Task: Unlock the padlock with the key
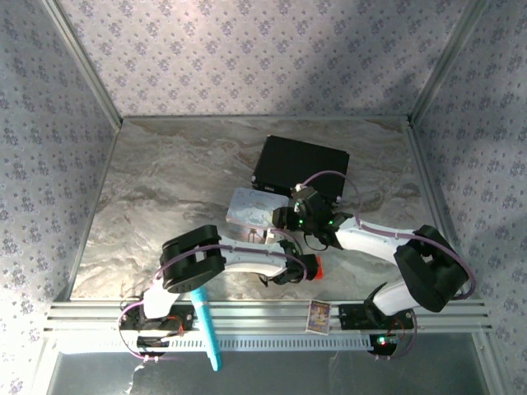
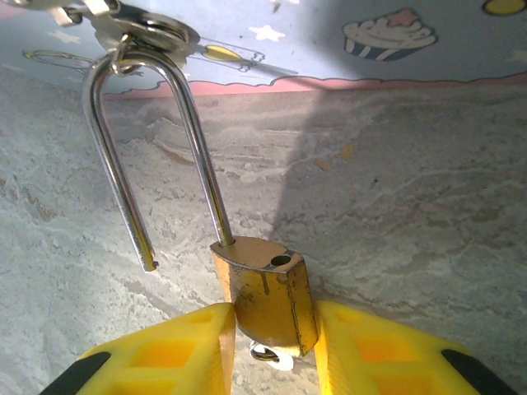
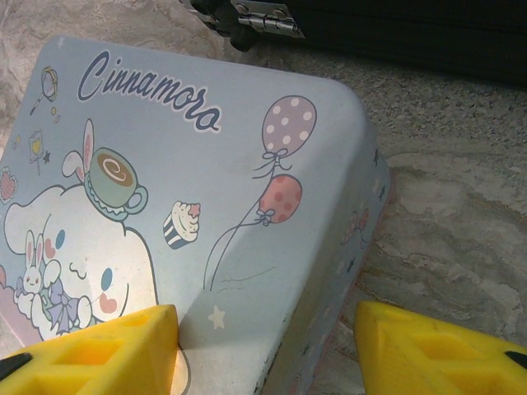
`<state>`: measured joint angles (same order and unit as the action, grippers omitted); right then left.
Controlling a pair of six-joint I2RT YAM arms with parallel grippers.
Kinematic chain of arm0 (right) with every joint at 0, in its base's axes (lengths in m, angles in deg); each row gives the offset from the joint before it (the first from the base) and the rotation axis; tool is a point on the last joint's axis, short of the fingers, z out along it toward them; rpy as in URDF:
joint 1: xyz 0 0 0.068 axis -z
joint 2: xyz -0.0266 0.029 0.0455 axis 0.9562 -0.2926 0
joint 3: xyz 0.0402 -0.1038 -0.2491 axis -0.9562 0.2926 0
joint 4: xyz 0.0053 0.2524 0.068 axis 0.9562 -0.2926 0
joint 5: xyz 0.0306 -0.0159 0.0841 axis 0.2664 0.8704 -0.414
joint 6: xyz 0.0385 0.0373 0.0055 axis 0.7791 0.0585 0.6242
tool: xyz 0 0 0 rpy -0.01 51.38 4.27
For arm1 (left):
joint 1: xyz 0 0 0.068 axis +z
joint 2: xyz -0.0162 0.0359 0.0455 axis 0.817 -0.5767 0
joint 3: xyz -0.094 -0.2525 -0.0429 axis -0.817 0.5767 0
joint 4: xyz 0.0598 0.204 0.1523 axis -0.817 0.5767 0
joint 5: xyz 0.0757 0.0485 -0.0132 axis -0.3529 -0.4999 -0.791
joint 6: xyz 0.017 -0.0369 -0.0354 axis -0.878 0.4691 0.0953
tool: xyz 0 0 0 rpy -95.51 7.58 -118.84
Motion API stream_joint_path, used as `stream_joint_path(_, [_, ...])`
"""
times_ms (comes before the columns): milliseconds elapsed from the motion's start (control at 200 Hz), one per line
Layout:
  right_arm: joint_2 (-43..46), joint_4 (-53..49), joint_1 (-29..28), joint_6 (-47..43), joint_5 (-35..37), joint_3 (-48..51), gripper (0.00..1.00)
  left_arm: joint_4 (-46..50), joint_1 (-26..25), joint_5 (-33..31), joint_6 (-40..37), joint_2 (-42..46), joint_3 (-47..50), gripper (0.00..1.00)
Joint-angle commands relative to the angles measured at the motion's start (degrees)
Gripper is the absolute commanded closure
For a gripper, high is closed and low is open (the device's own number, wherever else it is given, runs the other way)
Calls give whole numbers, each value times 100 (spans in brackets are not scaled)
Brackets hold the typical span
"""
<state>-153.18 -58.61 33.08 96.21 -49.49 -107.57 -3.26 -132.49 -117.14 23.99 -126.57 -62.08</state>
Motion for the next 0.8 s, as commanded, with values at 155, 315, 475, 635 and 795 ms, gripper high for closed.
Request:
stream_joint_path(155, [-188,-774,149,-22,345,244,41,-274,-166,-21,-280,563,332,50])
stream_joint_path(315, [-116,-858,221,-179,290,123,39,-511,-172,-92,-309,1245,590,34])
stream_joint_path(475, [-13,-1150,241,-551,311,-213,33,-629,-132,-370,-503,2113,826,8])
stream_joint_path(635, [263,-1523,262,-738,486,-527,16,-1133,251,-223,-906,3099,1343,0])
stream_joint_path(795, [779,-1918,240,-593,723,-639,1,-1618,873,49,-1245,4074,1961,0])
